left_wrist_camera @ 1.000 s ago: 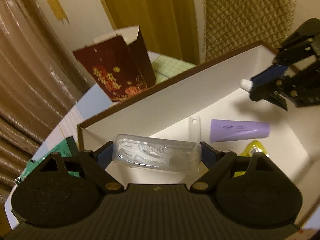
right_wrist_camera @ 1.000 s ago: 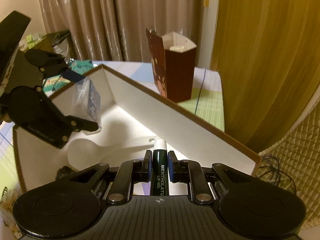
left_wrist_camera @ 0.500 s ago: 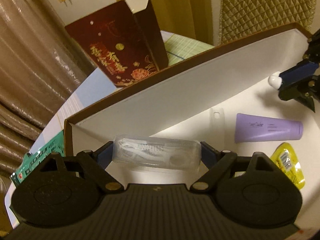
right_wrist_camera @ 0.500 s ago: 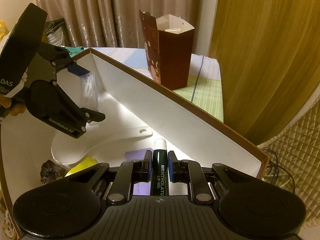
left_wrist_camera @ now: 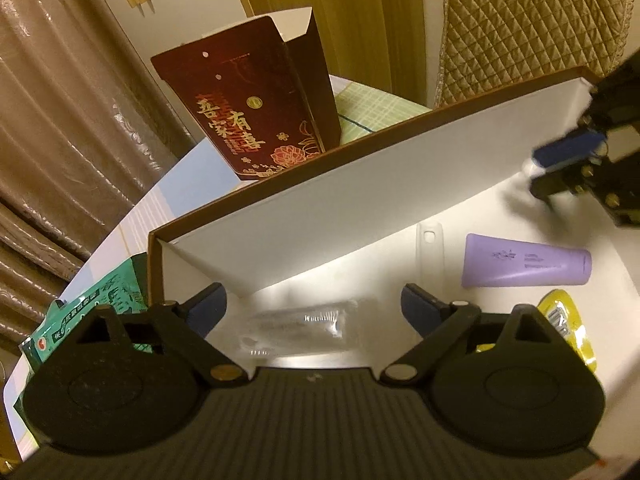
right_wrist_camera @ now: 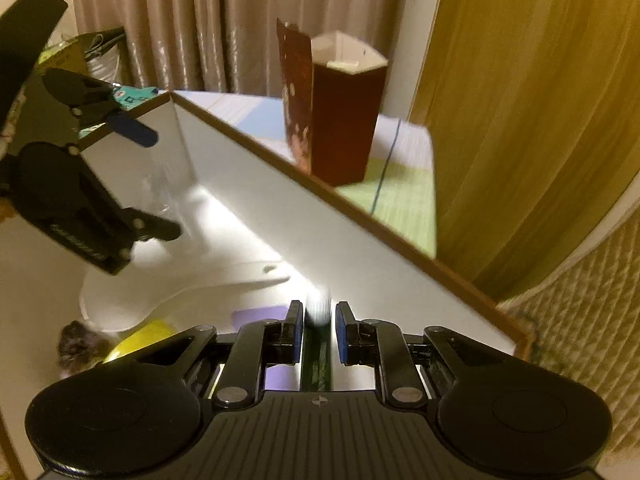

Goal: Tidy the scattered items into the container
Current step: 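Open both grippers to drop the case and lip balm into the box, then move both tools back toward the cotton swab bag and green jar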

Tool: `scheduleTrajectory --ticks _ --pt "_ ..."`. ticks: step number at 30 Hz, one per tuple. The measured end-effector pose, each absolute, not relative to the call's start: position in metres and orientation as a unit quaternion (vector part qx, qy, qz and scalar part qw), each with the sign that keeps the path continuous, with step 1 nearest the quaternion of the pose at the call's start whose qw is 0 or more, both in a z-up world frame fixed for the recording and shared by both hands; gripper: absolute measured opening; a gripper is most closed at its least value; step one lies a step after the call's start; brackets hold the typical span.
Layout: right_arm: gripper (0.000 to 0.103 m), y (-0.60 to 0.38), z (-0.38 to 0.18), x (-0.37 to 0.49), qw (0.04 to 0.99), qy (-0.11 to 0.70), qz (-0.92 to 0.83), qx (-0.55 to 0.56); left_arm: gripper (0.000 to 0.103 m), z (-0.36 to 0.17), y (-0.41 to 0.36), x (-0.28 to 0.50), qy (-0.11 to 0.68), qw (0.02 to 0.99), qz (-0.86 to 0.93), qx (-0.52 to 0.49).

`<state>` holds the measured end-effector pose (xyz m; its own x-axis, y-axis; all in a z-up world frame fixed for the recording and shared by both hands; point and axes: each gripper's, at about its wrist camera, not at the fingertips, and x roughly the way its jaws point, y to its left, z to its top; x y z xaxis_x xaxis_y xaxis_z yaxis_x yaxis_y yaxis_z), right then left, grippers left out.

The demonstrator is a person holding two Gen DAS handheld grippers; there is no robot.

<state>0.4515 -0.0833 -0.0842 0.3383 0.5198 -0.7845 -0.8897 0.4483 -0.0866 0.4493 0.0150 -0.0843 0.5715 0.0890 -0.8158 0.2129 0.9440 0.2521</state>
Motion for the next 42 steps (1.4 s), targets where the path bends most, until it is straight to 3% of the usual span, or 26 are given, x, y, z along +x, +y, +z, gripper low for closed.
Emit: scheduleTrajectory --ticks 1,3,7,11,17,42 --pt "0.025 -0.083 -0.084 0.451 0.774 0.350 0.456 -0.265 0.092 -0.082 0.016 0.448 0.460 0.872 -0.035 0.162" --pt "0.072 -0.086 -0.081 0.449 0.777 0.342 0.456 -0.266 0.093 -0.078 0.019 0.443 0.457 0.875 -0.033 0.155" --pt "0.078 -0.094 -0.074 0.442 0.777 0.334 0.471 -0.252 0.096 -0.072 0.024 0.431 0.457 0.878 -0.029 0.140" --pt "0.093 -0.103 -0.070 0.434 0.764 0.346 0.481 -0.253 0.100 -0.065 0.027 0.417 0.462 0.877 -0.031 0.132" --pt "0.101 -0.119 -0.064 0.418 0.763 0.353 0.484 -0.243 0.102 -0.051 0.023 0.393 0.471 0.873 -0.029 0.123" --pt "0.101 -0.168 -0.008 0.313 0.799 0.339 0.465 -0.176 0.102 0.029 0.019 0.232 0.429 0.903 0.019 0.016"
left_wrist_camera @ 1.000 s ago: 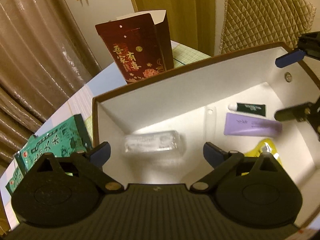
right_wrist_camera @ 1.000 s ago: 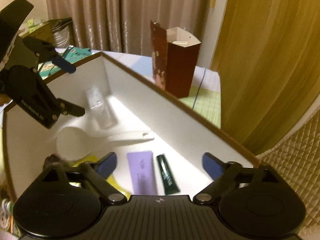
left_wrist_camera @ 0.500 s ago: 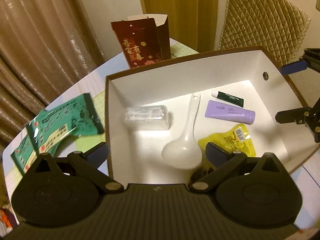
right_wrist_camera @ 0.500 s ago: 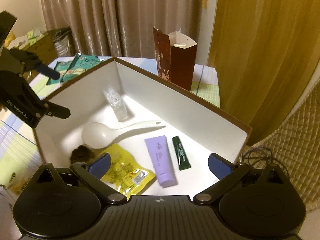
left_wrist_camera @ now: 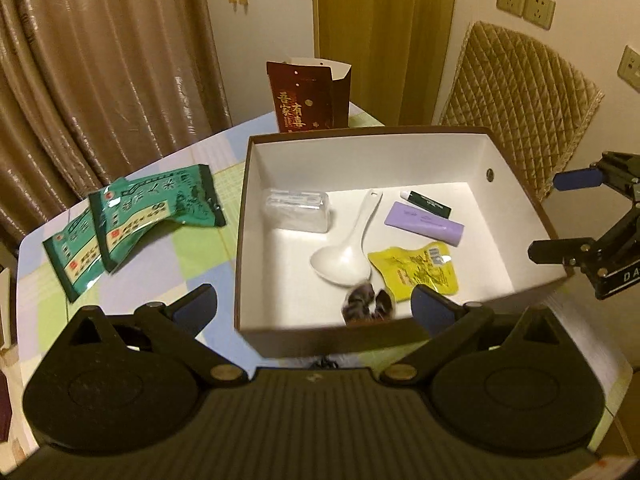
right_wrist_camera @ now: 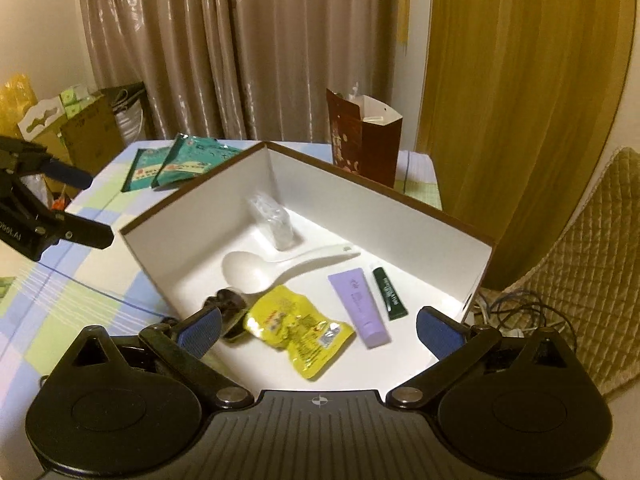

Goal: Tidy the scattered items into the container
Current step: 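Move both tools back toward the cotton swab bag and green jar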

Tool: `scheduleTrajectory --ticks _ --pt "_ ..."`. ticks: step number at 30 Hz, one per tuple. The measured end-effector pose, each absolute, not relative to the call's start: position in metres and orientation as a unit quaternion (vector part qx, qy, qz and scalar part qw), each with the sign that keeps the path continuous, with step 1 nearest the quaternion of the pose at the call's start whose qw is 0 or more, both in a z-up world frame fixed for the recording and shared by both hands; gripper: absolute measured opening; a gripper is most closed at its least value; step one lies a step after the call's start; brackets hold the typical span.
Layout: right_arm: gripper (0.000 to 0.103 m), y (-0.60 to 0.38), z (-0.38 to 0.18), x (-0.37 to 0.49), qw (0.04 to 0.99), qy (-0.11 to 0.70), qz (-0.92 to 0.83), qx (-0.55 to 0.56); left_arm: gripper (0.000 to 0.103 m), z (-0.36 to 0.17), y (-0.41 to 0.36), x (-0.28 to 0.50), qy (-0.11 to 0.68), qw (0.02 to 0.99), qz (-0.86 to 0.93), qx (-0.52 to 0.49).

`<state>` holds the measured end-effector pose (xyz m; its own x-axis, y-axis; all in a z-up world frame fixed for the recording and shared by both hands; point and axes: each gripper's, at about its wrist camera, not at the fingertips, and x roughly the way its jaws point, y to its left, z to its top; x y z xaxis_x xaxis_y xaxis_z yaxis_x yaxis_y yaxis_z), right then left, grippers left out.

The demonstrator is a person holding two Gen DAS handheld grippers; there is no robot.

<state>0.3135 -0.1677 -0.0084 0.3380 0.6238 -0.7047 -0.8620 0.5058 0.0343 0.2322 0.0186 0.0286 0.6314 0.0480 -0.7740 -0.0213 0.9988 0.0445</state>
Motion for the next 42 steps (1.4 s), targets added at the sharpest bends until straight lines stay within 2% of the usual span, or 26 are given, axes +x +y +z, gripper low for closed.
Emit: scheduleTrajectory --ticks 8,21,30,42 --pt "0.101 -0.186 -0.006 0.267 0.812 0.326 0.452 -0.174 0.102 0.025 0.018 0.167 0.415 0.909 0.038 -0.010" --pt "0.101 -0.212 -0.018 0.209 0.802 0.357 0.455 -0.149 0.102 0.017 0.025 0.072 0.405 0.911 0.063 -0.047" --pt "0.101 -0.205 -0.042 0.182 0.776 0.382 0.472 -0.174 0.102 -0.006 0.012 0.041 0.425 0.904 0.049 -0.023" --pt "0.101 -0.192 -0.080 0.162 0.750 0.400 0.476 -0.225 0.101 -0.044 0.003 0.038 0.446 0.895 0.015 0.000"
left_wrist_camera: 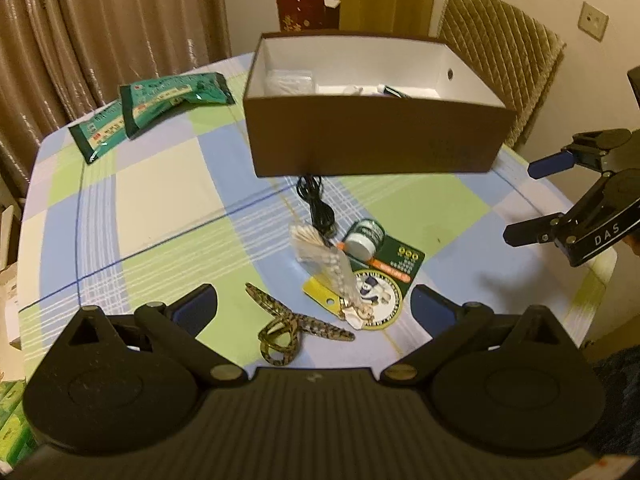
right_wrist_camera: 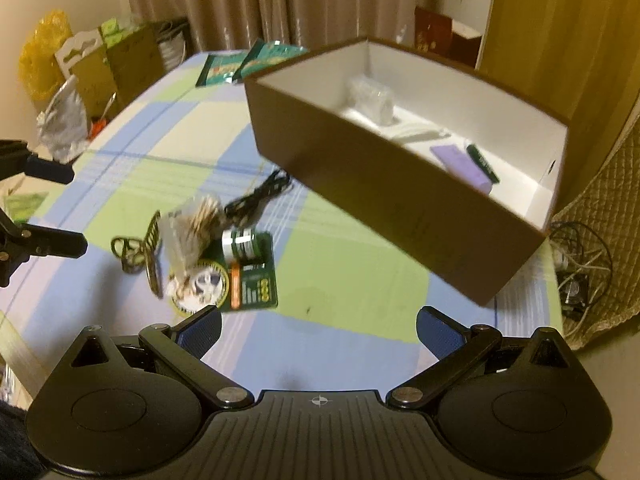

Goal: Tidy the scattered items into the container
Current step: 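Move both tools back toward the cotton swab bag and green jar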

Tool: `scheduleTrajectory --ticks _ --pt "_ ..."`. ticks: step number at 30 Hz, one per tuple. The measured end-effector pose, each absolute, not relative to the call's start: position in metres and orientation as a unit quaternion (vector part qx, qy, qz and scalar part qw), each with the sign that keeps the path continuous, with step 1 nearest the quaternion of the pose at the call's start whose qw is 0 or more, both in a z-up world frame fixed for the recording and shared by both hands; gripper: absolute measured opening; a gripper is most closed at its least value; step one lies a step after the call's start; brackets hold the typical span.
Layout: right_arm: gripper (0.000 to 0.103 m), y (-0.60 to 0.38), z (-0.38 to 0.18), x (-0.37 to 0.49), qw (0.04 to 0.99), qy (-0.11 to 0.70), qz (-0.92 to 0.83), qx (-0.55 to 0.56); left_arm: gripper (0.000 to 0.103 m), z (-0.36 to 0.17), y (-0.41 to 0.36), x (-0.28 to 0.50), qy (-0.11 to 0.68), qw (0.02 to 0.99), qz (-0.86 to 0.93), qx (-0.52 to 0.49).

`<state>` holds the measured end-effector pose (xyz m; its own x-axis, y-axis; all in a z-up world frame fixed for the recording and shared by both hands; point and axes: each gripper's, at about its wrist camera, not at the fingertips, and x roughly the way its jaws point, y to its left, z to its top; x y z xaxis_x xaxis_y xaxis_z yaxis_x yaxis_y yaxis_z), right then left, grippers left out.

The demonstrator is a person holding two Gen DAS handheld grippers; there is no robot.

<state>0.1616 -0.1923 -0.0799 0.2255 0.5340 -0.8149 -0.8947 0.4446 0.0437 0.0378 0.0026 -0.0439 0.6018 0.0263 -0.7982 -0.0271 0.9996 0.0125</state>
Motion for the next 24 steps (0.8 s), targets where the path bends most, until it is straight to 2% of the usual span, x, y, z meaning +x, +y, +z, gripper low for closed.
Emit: scheduleTrajectory --ticks 10,24 --pt "0.101 -0.182 -0.108 0.170 0.742 0.431 0.461 -0.225 0.101 -0.073 0.009 0.062 0.470 0.881 -0.041 0.032" --pt "0.101 -0.191 -0.124 0.202 0.757 0.475 0.399 -0.204 0.101 -0.114 0.026 0.135 0.495 0.848 -0.169 0.084"
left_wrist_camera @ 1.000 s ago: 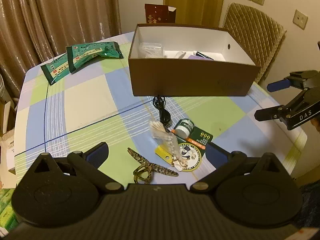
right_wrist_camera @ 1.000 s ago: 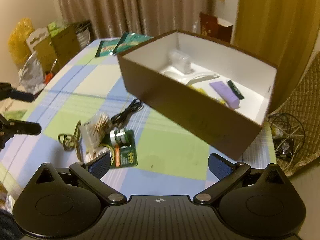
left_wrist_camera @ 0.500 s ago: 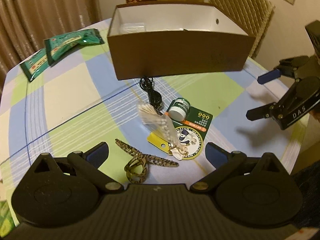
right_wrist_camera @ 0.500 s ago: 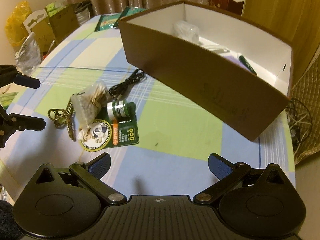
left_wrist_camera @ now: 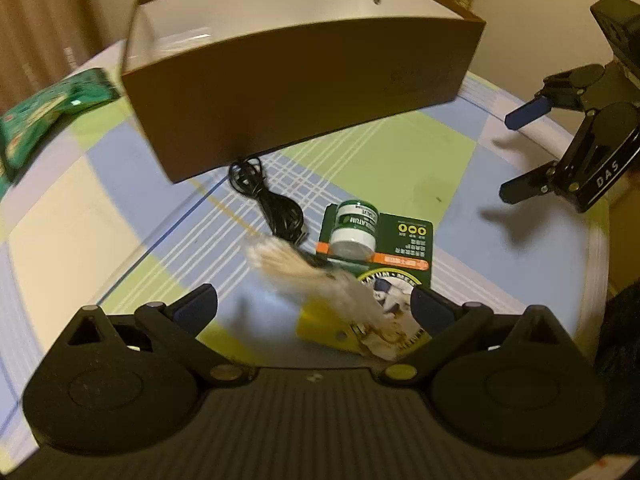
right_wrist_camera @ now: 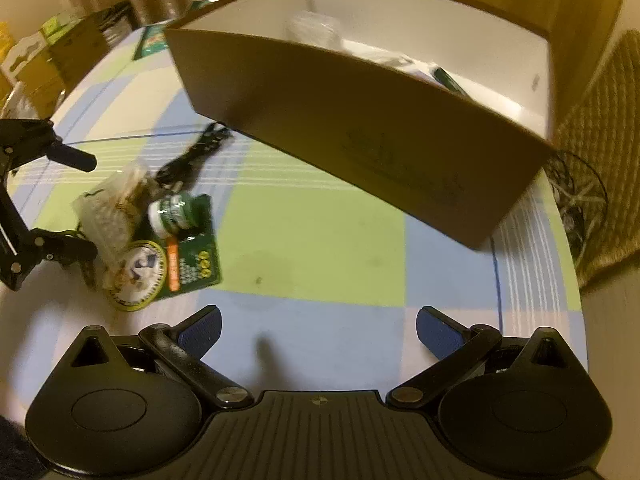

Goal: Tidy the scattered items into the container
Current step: 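Move both tools back toward the cotton swab bag and green jar, then grasp the cotton swab bag with the left gripper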

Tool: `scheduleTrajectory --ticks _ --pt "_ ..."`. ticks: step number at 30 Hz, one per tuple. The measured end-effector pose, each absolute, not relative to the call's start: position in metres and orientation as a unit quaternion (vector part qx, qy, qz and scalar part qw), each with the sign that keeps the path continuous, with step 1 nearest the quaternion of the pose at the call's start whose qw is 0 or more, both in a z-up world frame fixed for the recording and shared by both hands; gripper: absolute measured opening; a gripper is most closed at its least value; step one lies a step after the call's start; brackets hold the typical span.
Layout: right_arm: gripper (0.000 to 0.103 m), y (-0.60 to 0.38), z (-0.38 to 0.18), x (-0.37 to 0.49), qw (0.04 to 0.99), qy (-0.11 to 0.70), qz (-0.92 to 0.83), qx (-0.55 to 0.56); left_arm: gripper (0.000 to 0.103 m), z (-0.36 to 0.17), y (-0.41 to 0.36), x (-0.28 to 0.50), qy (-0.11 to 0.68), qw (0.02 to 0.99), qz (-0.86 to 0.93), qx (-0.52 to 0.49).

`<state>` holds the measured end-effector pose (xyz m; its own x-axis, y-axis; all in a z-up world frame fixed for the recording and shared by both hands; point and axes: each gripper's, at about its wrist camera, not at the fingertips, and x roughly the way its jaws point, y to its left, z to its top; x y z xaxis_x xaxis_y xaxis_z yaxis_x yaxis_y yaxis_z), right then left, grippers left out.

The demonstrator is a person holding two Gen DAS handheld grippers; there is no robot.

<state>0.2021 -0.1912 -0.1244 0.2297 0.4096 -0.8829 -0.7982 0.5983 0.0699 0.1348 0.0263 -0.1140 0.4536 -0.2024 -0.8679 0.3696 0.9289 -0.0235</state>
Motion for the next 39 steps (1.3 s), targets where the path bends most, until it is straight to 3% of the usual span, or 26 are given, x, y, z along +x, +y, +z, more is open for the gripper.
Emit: scheduleTrajectory --ticks 6,10,13,18,19,22,27,28,29,31,36,37,39 --pt "0.101 -0.203 -0.128 0.211 0.764 0.494 0.368 -0.195 0.099 -0.131 0.032 0.159 0.500 0.833 -0.212 0.104" --pt "0.101 -0.209 -0.129 0.217 0.767 0.502 0.353 -0.187 0.087 -0.137 0.030 0.161 0.494 0.830 -0.234 0.110" --pt "0.101 -0.206 -0.130 0.221 0.768 0.504 0.350 -0.185 0.070 -0.142 0.024 0.157 0.491 0.828 -0.239 0.127" --pt "0.101 -0.197 -0.126 0.220 0.767 0.491 0.366 -0.192 0.063 -0.135 0.025 0.147 0.471 0.842 -0.221 0.139" --pt "0.101 -0.195 -0.125 0.219 0.767 0.487 0.371 -0.193 0.059 -0.131 0.028 0.145 0.467 0.848 -0.213 0.134" --pt "0.101 -0.189 -0.122 0.216 0.765 0.476 0.389 -0.191 0.023 -0.119 0.037 0.139 0.463 0.861 -0.176 0.119" --pt "0.101 -0.170 -0.120 0.207 0.755 0.460 0.425 -0.195 0.023 -0.107 0.051 0.124 0.457 0.875 -0.129 0.094" --pt "0.101 -0.167 -0.120 0.204 0.753 0.456 0.431 -0.198 0.032 -0.106 0.052 0.121 0.455 0.877 -0.122 0.093" --pt "0.101 -0.162 -0.119 0.203 0.751 0.453 0.435 -0.201 0.051 -0.105 0.052 0.120 0.455 0.878 -0.116 0.092" --pt "0.101 -0.157 -0.119 0.200 0.749 0.450 0.443 -0.202 0.061 -0.106 0.051 0.118 0.455 0.879 -0.112 0.095" --pt "0.101 -0.155 -0.122 0.198 0.748 0.450 0.442 -0.204 0.057 -0.119 0.046 0.129 0.475 0.867 -0.113 0.101" --pt "0.101 -0.156 -0.122 0.199 0.750 0.451 0.439 -0.204 0.049 -0.122 0.046 0.132 0.481 0.864 -0.112 0.102" --pt "0.101 -0.161 -0.122 0.200 0.752 0.455 0.433 -0.201 0.024 -0.130 0.045 0.138 0.494 0.856 -0.112 0.104"
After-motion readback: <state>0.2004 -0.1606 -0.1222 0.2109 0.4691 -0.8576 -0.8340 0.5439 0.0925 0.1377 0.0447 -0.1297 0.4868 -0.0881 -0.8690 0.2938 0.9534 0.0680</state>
